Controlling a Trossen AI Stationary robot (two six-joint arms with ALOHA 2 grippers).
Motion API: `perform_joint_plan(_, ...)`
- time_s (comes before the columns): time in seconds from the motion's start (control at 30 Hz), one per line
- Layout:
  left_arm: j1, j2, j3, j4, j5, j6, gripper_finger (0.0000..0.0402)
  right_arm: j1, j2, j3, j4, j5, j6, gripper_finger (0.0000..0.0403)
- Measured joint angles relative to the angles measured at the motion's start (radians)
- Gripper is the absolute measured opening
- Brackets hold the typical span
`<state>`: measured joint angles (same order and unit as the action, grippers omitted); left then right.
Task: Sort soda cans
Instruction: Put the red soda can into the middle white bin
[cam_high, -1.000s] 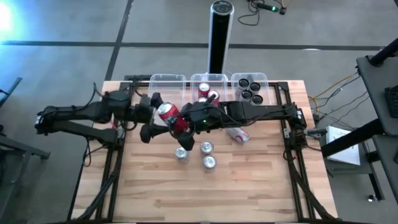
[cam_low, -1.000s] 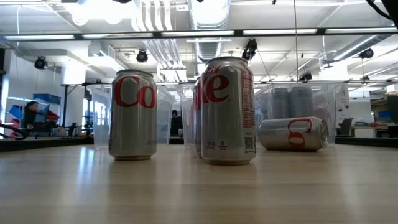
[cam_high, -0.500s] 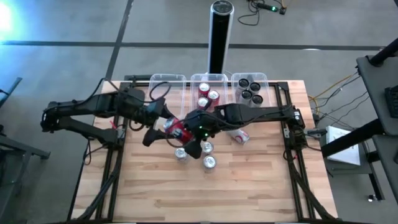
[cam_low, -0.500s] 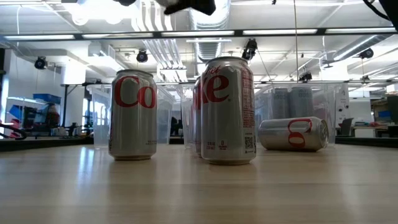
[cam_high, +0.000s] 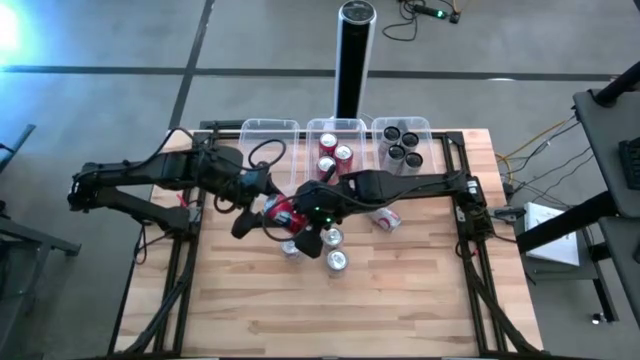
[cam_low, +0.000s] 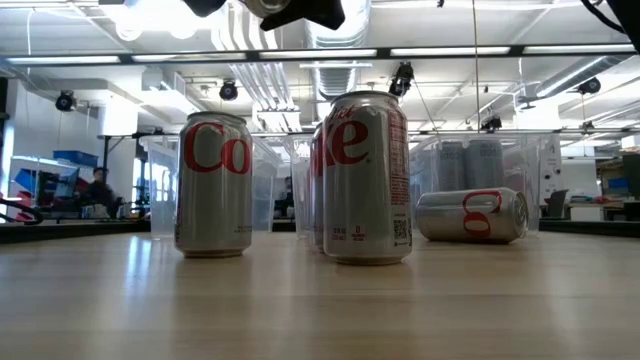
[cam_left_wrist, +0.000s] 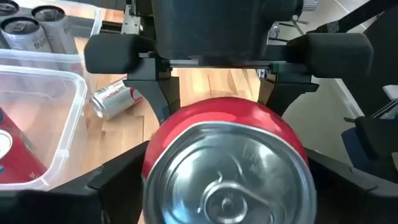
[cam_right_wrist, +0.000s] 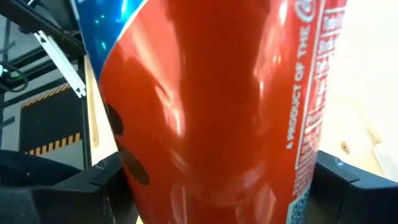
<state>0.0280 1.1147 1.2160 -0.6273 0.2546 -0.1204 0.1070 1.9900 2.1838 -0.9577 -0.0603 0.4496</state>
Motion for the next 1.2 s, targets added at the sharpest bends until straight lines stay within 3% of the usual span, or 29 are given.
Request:
perform_joint_plan(0.43, 0.000, 0.051, 0.000, 0.016, 0.019, 0.015, 0.0296, -0.001, 0.003, 0.000, -0.008, -0.002, 0.003, 0.0303)
perform_joint_plan(0.7, -0.006, 0.027, 0.009, 0.026, -0.004, 0.140, 0.0284, -0.003, -0.028, 0.003, -0.027, 0.008, -0.038, 0.0352)
perform_joint_plan(0.97, 0.030, 0.053, 0.054, 0.104, -0.137, 0.171, 0.0284, -0.040, -0.177, 0.005, -0.271, 0.183, -0.035, 0.0362)
perform_joint_plan(1.2, 0.094, 0.223, 0.142, 0.104, -0.249, 0.142, 0.0284, -0.070, -0.272, -0.011, -0.325, 0.306, -0.167, 0.0363)
